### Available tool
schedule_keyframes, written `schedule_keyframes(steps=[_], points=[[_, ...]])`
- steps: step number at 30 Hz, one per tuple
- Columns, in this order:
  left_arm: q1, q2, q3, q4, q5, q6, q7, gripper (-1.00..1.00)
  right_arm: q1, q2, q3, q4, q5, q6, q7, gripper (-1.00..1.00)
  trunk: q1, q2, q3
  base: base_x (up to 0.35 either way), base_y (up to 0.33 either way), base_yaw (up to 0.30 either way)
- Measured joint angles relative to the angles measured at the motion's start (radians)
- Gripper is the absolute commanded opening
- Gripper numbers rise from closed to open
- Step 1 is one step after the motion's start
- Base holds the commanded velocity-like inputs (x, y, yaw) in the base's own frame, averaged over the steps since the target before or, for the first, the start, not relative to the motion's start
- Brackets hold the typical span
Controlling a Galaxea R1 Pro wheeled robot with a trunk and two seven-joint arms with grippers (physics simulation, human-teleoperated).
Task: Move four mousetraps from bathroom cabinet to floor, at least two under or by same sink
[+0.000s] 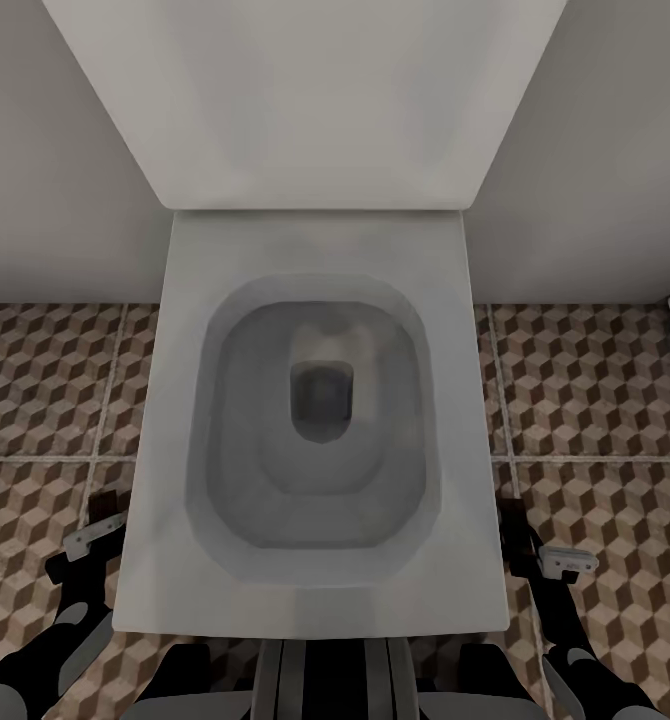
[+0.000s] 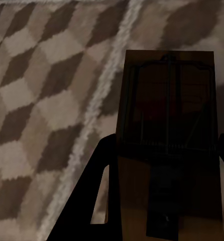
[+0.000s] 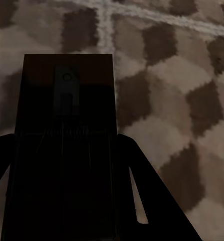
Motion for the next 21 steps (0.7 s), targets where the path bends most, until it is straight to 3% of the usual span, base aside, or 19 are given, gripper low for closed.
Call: schedule_keyframes(steps=[17, 21], points=[[0.0, -0.001, -0.001, 0.0, 0.0, 0.0, 0.0, -1.0, 0.0, 0.0, -0.001, 0.0, 0.0, 0.0, 0.0, -1.0, 0.0, 0.0, 0.0, 0.0, 0.0, 0.0], [0.0, -0.001, -0.001, 0.0, 0.0, 0.0, 0.0, -1.0, 0.0, 0.0, -0.001, 0.0, 0.0, 0.0, 0.0, -1.0, 0.001, -0.001, -0.012, 0.0, 0.0, 0.0]])
